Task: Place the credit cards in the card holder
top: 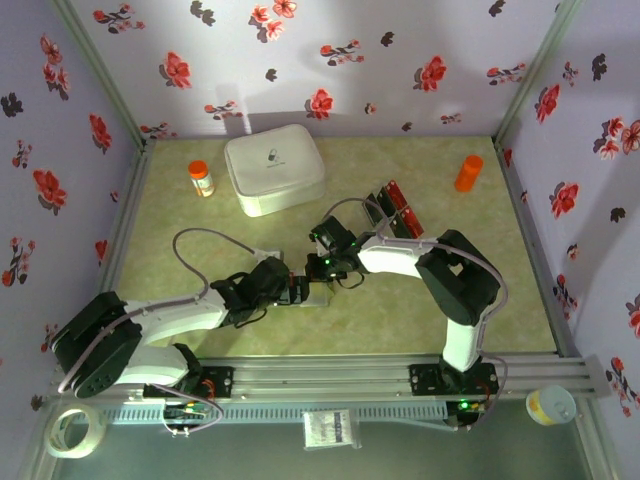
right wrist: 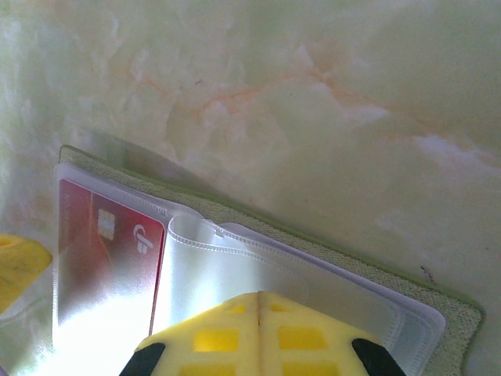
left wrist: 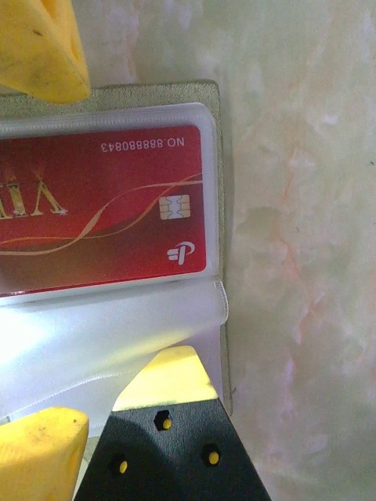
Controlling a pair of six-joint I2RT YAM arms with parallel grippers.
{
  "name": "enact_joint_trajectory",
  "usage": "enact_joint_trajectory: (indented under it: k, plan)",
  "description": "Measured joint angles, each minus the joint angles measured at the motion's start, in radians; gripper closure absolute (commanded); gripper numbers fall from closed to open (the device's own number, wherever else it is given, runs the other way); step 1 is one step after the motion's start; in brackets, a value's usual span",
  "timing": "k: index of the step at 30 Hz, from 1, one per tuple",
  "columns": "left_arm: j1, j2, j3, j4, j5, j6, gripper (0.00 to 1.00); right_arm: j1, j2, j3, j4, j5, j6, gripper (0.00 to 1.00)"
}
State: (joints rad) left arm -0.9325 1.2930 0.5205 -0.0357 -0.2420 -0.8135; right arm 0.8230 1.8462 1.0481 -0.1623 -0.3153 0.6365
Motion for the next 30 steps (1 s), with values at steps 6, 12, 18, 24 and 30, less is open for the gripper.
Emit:
enact_joint_trajectory:
  k: [6, 12, 18, 24, 30]
  plan:
    - [-0.013, 0.023, -0.01, 0.009, -0.001, 0.0, 0.03, 0.0, 0.0, 0.0, 0.002, 0.0, 0.002, 1.0]
    - [-0.022, 0.057, -0.01, 0.001, -0.011, 0.001, 0.06, 0.0, 0.0, 0.0, 0.002, 0.0, 0.002, 0.98]
    - [-0.025, 0.061, -0.01, 0.001, -0.024, 0.0, 0.1, 0.0, -0.004, 0.0, 0.001, 0.0, 0.009, 0.82]
    - [-0.026, 0.064, -0.01, 0.001, -0.028, 0.0, 0.11, -0.005, -0.075, -0.032, 0.008, 0.012, 0.034, 0.66]
    - [-0.026, 0.064, -0.01, 0.001, -0.031, 0.0, 0.11, -0.007, -0.1, -0.074, 0.035, 0.024, 0.057, 0.59]
